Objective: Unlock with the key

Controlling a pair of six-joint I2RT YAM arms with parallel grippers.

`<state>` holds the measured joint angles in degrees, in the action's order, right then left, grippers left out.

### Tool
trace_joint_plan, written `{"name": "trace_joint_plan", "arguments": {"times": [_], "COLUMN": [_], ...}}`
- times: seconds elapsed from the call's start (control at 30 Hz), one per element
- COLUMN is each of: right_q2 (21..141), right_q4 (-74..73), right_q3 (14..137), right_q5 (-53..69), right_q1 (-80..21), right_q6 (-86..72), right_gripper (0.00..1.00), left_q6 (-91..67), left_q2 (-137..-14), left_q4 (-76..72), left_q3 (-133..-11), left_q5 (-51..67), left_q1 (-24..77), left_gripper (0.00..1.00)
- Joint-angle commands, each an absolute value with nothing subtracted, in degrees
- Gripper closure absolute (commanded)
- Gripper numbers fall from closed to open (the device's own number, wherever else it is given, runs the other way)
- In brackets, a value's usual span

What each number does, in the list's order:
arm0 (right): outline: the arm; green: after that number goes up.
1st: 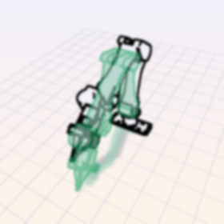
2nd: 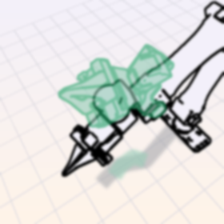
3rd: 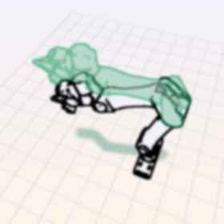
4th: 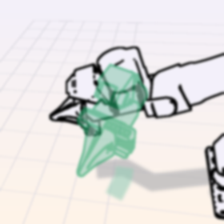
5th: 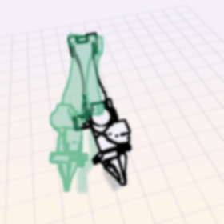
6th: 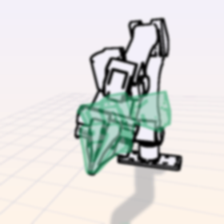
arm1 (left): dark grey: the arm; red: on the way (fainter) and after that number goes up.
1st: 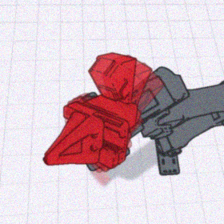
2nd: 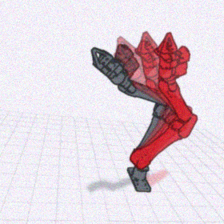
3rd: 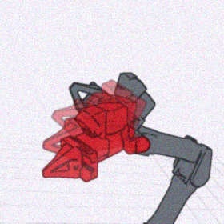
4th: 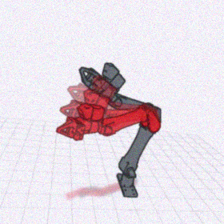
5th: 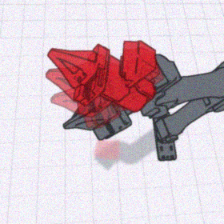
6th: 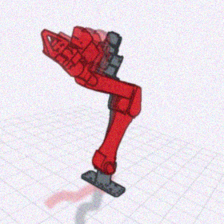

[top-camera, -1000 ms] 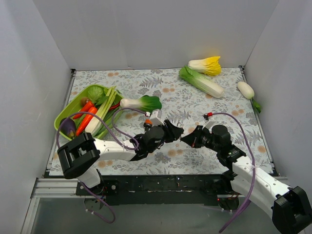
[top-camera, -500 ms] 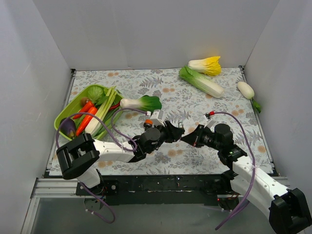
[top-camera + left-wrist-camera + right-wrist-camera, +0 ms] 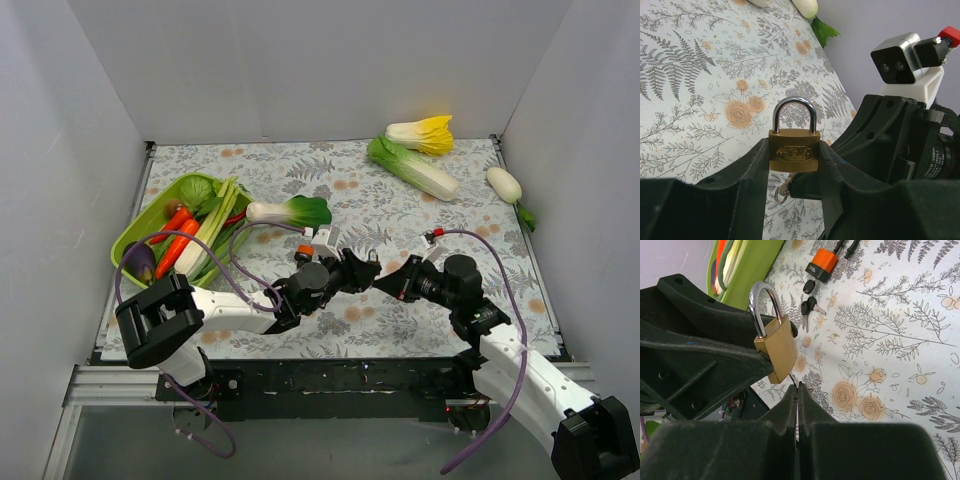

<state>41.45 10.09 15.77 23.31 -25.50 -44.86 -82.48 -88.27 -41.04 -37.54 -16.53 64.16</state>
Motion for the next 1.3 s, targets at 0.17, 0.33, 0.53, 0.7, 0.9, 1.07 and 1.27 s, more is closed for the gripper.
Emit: {"name": "trace_joint_plan", "arguments": {"times": [0.17, 0.33, 0.53, 0.7, 0.9, 1.07, 1.27], "right_q2": [37.09, 36.82, 36.65, 32.36, 28.83, 29.18, 29.36], "right_q4": [19.6, 20.29, 25.3, 28.56, 28.56, 30.85, 33.22], "right_q3": [18.72, 17.67, 13.46, 11.08, 10.02, 9.76, 11.16], "right_q5": [13.19, 11.69, 11.95, 9.24, 9.22, 11.69, 16.34], "right_q1": [-23.03, -23.12, -23.12, -23.2, -23.12, -22.77, -22.24], "right_q6": [-43.68, -41.75, -41.66, -41.75, -42.45, -45.08, -47.98], "right_gripper": [0.99, 0.99, 0.99, 0.99, 0.99, 0.99, 0.99], "left_q6": [-77.87, -80.06, -86.13, -87.1, -86.22, -86.4, -85.17], "left_q2": [-87.71, -87.89, -89.21, -90.53, -88.42, -85.87, -82.1], "left_q4": [-32.43, -31.47, -30.85, -32.07, -39.19, -45.25, -50.18], "left_q3": [-39.02, -39.81, -42.53, -42.54, -38.94, -36.04, -32.79], "left_q5": [-13.01, -12.83, -11.43, -10.2, -6.34, -3.34, 1.83], "left_q1": [68.38, 68.47, 68.55, 68.64, 68.64, 68.73, 68.73], "left_gripper": [1.0, 1.0, 1.0, 1.0, 1.0, 1.0, 1.0]}}
